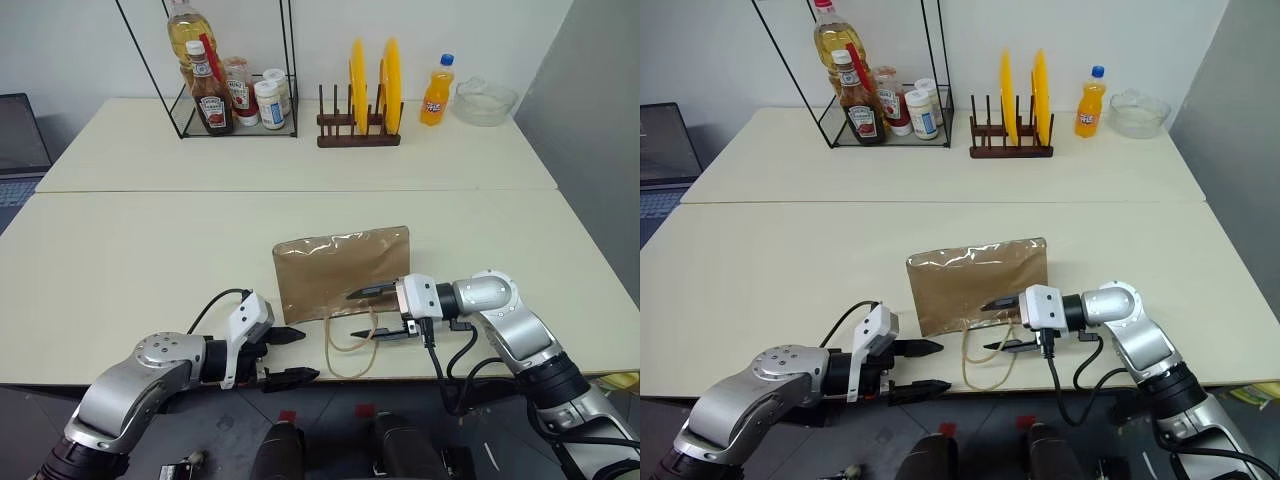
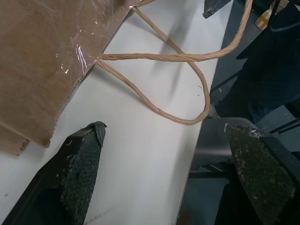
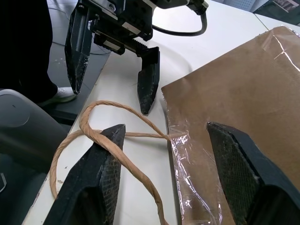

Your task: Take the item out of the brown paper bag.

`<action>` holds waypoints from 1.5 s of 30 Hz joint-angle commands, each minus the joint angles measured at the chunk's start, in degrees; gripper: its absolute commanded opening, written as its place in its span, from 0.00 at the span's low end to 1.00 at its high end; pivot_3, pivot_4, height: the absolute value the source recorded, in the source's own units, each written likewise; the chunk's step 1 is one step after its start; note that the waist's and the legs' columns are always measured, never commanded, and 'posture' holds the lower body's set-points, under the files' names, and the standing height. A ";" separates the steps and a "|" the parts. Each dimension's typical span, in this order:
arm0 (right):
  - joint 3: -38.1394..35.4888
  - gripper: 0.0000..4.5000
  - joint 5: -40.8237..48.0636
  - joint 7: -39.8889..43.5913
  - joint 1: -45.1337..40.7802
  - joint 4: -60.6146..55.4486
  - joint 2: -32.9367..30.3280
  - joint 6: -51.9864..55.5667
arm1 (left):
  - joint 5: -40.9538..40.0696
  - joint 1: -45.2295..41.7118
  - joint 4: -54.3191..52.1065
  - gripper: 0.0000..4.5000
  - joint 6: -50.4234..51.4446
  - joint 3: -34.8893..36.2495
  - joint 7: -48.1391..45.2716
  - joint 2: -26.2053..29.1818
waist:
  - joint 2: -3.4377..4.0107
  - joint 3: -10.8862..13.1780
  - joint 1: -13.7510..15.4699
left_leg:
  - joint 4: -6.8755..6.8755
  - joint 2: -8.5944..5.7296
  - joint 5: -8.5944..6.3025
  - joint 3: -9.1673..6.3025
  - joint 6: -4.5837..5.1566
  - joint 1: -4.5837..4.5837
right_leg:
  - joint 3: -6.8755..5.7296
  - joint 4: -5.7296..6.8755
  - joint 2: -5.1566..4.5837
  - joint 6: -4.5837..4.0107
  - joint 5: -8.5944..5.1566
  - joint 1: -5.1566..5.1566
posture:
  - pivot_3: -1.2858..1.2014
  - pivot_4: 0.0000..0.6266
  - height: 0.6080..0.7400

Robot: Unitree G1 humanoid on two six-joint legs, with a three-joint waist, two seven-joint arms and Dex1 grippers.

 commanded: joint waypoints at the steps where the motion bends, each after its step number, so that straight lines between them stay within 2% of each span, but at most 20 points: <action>1: -0.82 0.69 0.03 -0.23 0.14 -1.76 0.07 -0.95 | -0.62 -0.75 -1.51 0.96 -0.52 1.29 -0.35 0.28 | 0.00 0.00 0.00 | 0.00 0.00 0.00 0.00 0.00 0.00 | 0.00 0.00 0.00 0.00 0.00 0.00 | 0.52 0.24 1.00; 5: -1.04 0.69 0.74 0.53 -0.04 -1.00 0.12 -0.97 | -0.53 -0.96 -1.24 0.96 -0.61 1.27 -0.44 0.29 | 0.00 0.00 0.00 | 0.00 0.00 0.00 0.00 0.00 0.00 | 0.00 0.00 0.00 0.00 0.00 0.00 | 0.52 0.24 1.00; 6: -1.07 0.65 0.85 0.79 -0.11 -0.75 0.07 -1.13 | -0.51 -0.97 -1.21 0.96 -0.64 1.26 -0.47 0.31 | 0.00 0.00 0.00 | 0.00 0.00 0.00 0.00 0.00 0.00 | 0.00 0.00 0.00 0.00 0.00 0.00 | 0.52 0.24 1.00; 14: -1.00 0.65 0.02 0.46 0.03 -0.57 0.02 -2.55 | -0.34 -0.44 -1.24 0.96 -1.05 1.45 -0.64 0.58 | 0.00 0.00 0.00 | 0.00 0.00 0.00 0.00 0.00 0.00 | 0.00 0.00 0.00 0.00 0.00 0.00 | 0.52 0.24 1.00; 15: -0.91 0.72 0.73 1.27 0.19 -1.13 -0.23 -1.80 | -0.31 -0.30 -1.29 0.96 -1.13 1.45 -0.66 0.61 | 0.00 0.00 0.00 | 0.00 0.00 0.00 0.00 0.00 0.00 | -0.01 0.00 0.00 0.00 0.00 0.00 | 0.52 0.24 1.00; 27: -1.18 0.72 0.59 2.13 1.01 -2.26 -0.85 -1.44 | 0.00 -0.20 -0.61 0.96 -2.11 1.58 -0.74 0.64 | 0.00 0.00 0.01 | 0.00 0.00 0.00 0.00 0.00 0.00 | 0.00 0.00 0.00 0.00 0.00 0.00 | 0.52 0.24 1.00; 28: -1.32 0.65 0.91 2.31 0.94 -2.27 -0.93 -1.48 | -0.07 -0.11 -0.68 0.96 -2.18 1.74 -0.70 0.69 | 0.00 0.00 0.01 | 0.00 0.00 0.00 0.00 0.00 0.00 | 0.00 0.00 0.00 0.00 0.00 0.00 | 0.52 0.24 1.00; 36: -2.67 0.65 1.94 1.84 2.04 -3.98 -1.88 -0.70 | -1.48 1.01 -2.28 0.96 -1.34 5.73 -0.10 2.06 | 0.00 0.00 0.01 | 0.00 0.01 0.00 -0.01 0.00 -0.01 | -0.01 -0.01 0.00 0.00 0.00 0.00 | 0.52 0.24 1.00; 40: -4.52 0.65 1.07 0.95 5.05 -7.66 -6.20 1.05 | -3.65 1.83 -3.98 0.96 0.31 11.43 0.14 4.38 | 0.00 0.00 0.06 | 0.00 0.01 0.00 -0.04 0.00 -0.06 | -0.03 -0.03 -0.02 0.05 -0.03 -0.02 | 0.52 0.24 1.00; 45: -8.62 0.65 4.87 2.01 10.20 -14.07 -13.32 7.34 | -5.18 3.90 -4.64 0.96 1.10 17.40 0.18 6.81 | 0.00 0.00 0.08 | 0.00 -0.01 0.00 -0.05 0.00 -0.07 | -0.03 -0.05 -0.04 0.22 -0.13 -0.02 | 0.52 0.24 1.00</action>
